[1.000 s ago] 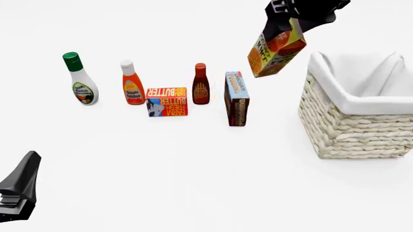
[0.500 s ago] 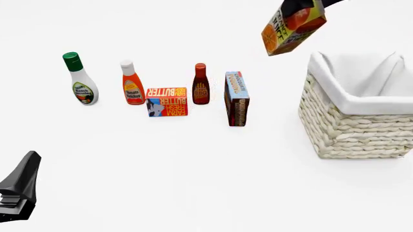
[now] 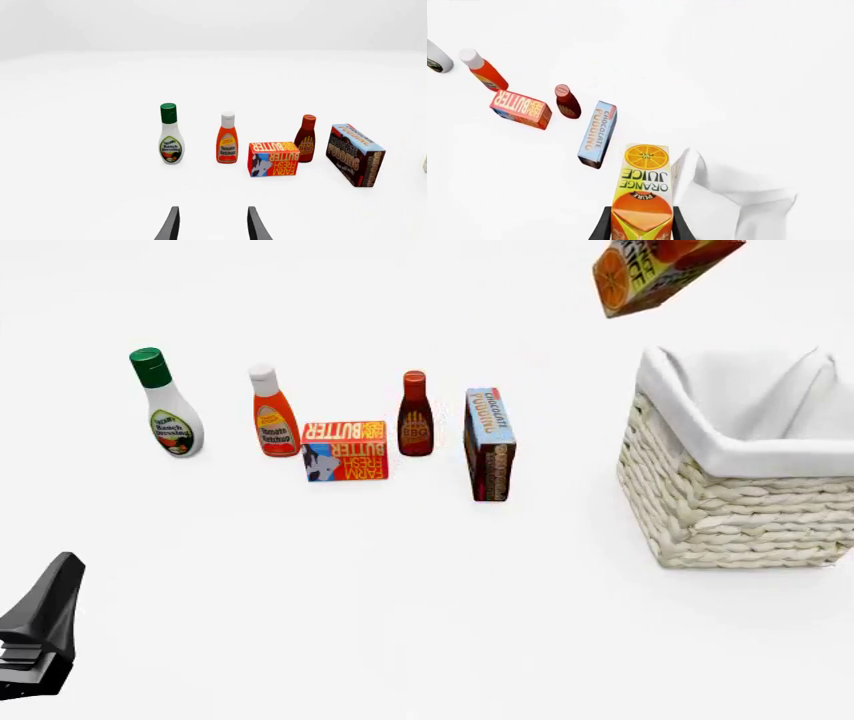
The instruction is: Pick the orange juice and place it in the basket.
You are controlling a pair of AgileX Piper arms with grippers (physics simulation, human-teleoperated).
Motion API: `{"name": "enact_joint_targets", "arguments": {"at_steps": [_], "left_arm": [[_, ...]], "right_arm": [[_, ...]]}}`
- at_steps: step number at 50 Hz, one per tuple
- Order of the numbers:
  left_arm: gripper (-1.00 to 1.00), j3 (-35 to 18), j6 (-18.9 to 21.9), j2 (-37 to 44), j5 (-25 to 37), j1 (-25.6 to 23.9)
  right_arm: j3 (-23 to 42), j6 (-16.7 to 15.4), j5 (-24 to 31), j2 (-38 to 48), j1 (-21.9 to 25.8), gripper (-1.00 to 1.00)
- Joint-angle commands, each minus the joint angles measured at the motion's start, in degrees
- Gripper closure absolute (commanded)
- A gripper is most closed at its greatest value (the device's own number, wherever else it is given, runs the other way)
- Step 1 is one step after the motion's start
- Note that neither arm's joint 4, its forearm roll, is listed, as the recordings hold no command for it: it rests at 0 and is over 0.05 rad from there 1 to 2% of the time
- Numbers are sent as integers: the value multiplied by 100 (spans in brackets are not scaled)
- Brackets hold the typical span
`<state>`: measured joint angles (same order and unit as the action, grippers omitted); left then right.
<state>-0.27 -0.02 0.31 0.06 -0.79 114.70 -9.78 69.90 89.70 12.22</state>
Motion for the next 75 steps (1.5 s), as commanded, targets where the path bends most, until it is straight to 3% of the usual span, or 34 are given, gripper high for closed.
{"name": "enact_joint_targets", "arguments": {"at_steps": [1,42,68,75], "left_arm": [[-100,0,0,-1,-1,0],[-100,0,0,1,1,0],[-100,0,1,0,0,0],[-100,0,1,0,0,0]], "right_arm": [[30,-120,0,-180,-314,100],[-423,-410,0,-717,-1457,100],[-733,-383,0,-850,-1892,100],[-762,-227,0,-838,-1927,100]]}}
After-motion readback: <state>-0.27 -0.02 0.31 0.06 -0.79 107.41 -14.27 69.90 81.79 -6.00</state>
